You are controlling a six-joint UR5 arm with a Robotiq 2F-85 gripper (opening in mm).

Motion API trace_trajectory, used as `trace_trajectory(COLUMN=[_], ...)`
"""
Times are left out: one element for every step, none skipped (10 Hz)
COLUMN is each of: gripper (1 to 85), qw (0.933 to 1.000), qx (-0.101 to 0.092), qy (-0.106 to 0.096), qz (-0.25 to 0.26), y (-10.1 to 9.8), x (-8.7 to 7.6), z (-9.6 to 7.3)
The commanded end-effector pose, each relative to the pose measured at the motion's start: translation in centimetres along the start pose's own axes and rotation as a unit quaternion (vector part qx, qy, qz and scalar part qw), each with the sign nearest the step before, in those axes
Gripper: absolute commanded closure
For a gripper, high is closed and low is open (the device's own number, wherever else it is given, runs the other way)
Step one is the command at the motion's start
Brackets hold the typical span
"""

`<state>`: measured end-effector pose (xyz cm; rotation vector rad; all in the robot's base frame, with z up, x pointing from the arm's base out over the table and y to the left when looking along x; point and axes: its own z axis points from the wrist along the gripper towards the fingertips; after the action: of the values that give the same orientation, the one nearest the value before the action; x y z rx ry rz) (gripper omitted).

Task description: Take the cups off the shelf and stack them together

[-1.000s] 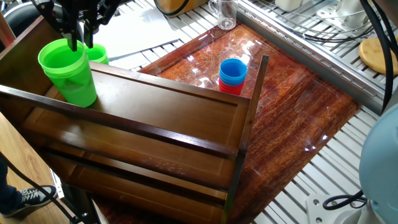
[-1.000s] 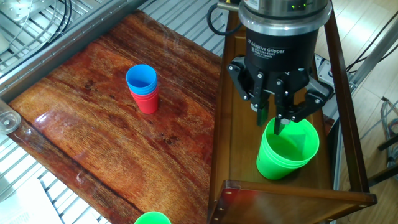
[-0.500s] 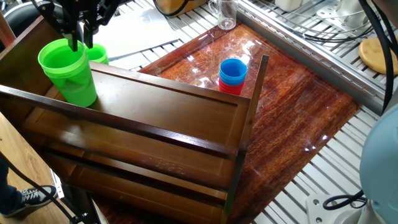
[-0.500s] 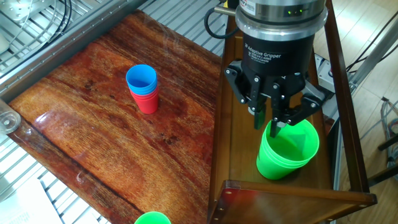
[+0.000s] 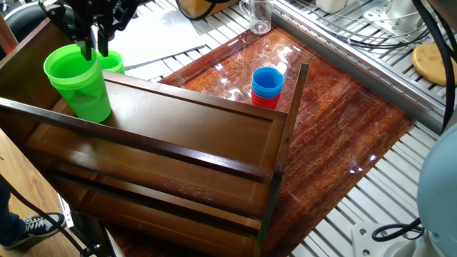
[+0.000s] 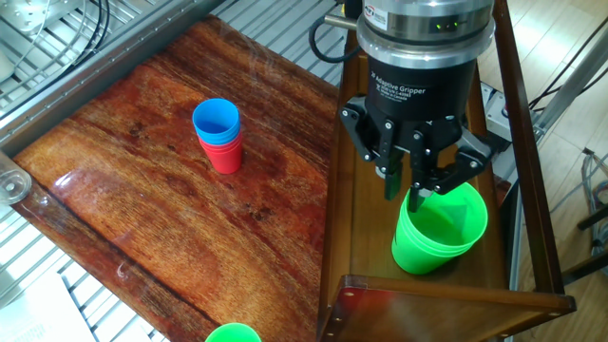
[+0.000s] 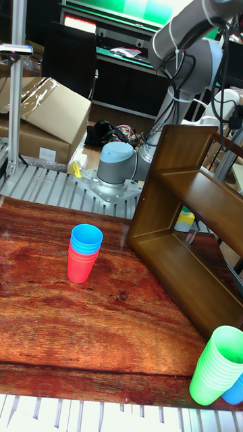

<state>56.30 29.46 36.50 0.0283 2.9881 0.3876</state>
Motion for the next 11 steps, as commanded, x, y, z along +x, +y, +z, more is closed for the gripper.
trace_trajectory(gripper=[57.3, 57.3, 57.7, 58.7, 61.3, 64.3, 66.3, 67.7, 70.0, 78.3, 84.3], qw=[0.9999, 0.9999, 0.9999, 0.9999, 0.9999, 0.9999, 0.9999, 0.9999, 0.9999, 1.0, 1.0], qx=[-0.005, -0.004, -0.004, -0.004, -0.003, -0.003, -0.003, -0.003, -0.003, 0.002, 0.007], qy=[-0.009, -0.012, -0.012, -0.012, -0.012, -0.011, -0.011, -0.011, -0.011, -0.004, 0.001], qz=[-0.004, -0.005, -0.006, -0.007, -0.006, -0.004, -0.002, -0.002, -0.002, -0.002, -0.002], y=[0.28, 0.31, 0.23, 0.15, 0.08, 0.03, 0.01, 0.0, -0.02, -0.24, -0.47], x=[0.02, -0.03, -0.03, 0.03, 0.1, 0.15, 0.15, 0.15, 0.16, 0.55, 0.78], z=[0.88, 1.23, 1.33, 1.41, 1.42, 1.42, 1.41, 1.39, 1.31, 1.07, 0.75])
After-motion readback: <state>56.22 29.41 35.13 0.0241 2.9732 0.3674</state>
